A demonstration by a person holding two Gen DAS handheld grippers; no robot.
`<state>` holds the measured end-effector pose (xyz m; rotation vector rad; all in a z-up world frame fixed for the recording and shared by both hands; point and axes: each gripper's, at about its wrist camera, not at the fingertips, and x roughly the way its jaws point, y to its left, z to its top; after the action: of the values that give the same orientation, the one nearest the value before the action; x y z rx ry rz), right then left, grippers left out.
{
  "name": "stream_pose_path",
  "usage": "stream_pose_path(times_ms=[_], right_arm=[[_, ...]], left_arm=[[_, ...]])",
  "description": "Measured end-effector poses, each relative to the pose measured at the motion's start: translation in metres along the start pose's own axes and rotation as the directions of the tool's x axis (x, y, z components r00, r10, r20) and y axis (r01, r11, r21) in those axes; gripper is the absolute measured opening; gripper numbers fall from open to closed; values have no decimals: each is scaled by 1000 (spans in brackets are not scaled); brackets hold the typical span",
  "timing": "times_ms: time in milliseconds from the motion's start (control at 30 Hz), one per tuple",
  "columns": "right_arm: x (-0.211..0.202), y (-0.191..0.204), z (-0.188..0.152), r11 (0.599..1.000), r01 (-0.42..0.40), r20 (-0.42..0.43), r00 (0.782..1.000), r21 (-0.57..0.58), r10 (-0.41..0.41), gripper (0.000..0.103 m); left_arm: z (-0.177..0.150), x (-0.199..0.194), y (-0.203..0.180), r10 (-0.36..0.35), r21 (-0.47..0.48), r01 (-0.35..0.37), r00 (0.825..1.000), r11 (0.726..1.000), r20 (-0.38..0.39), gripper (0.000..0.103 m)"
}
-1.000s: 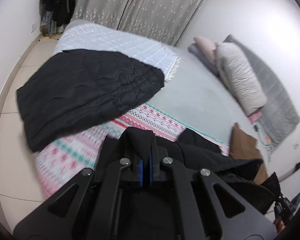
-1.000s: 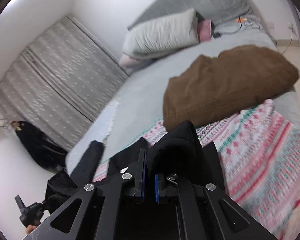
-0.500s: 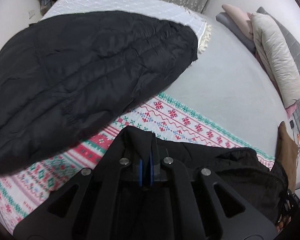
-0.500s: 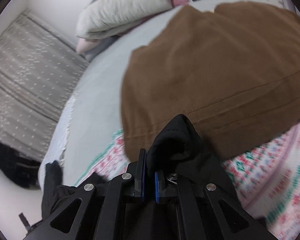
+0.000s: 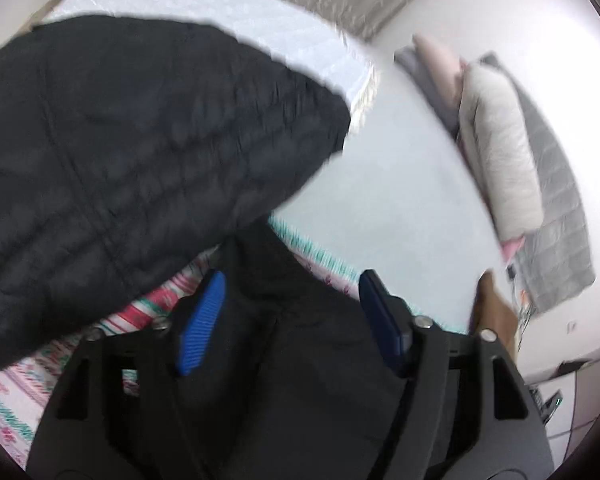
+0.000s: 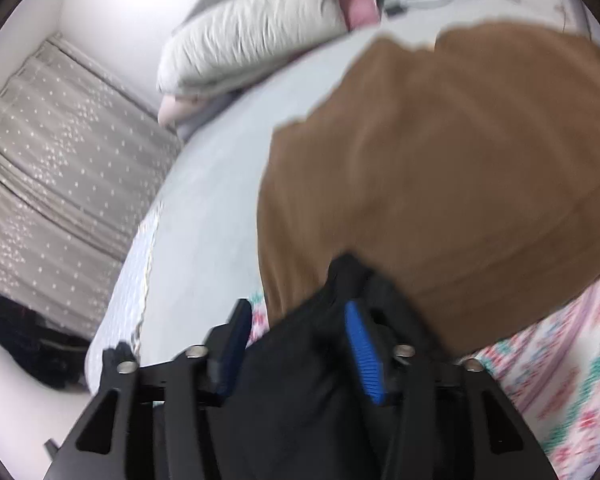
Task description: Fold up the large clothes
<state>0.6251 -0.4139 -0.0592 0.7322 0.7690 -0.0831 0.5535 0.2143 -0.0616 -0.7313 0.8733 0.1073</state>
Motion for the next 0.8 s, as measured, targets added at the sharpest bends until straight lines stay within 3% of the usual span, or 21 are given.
stream_pose_path(times_ms=[100, 167, 267, 300, 367, 433, 500, 633, 700, 800], right_arm=[[-27, 11, 1, 997, 1, 51, 999, -77, 3, 53], [-39, 17, -7, 992, -14, 18, 1000, -126, 16, 54], [-54, 29, -35, 978, -70, -75, 996, -196, 56, 54], [-58, 35, -49, 970, -86, -113, 992, -228, 61, 54], [-61, 52, -84, 946, -119, -187, 980, -300, 64, 54], [-62, 73, -128, 898, -155, -273, 961, -412, 40, 54], [-63, 92, -177, 829, -161, -302, 953, -535, -10, 54], [-48, 99, -246, 709, -178, -357, 927, -682, -111, 54], [-43, 90, -256, 652, -156, -305, 945, -742, -121, 56], [-44, 67, -230, 670, -87, -260, 952, -737, -163, 56]], left_arm=[[7, -34, 9, -35, -40, 37, 998, 999, 48, 71], [-3, -54, 8, 8, -13, -7, 998, 1000, 61, 71], [-53, -72, -18, 15, 165, -16, 1000, 986, 10, 71], [-87, -77, -34, 34, 259, -30, 999, 965, -13, 71], [-138, -82, -49, 74, 347, -63, 997, 936, -18, 71], [-177, -80, -60, 84, 396, -62, 996, 916, -37, 71], [-205, -76, -67, 104, 435, -78, 994, 897, -36, 71], [-232, -53, -54, 222, 482, -190, 975, 856, -10, 71], [-230, -38, -33, 284, 478, -259, 959, 839, 20, 71], [-216, -44, -20, 280, 464, -266, 959, 845, 40, 71]])
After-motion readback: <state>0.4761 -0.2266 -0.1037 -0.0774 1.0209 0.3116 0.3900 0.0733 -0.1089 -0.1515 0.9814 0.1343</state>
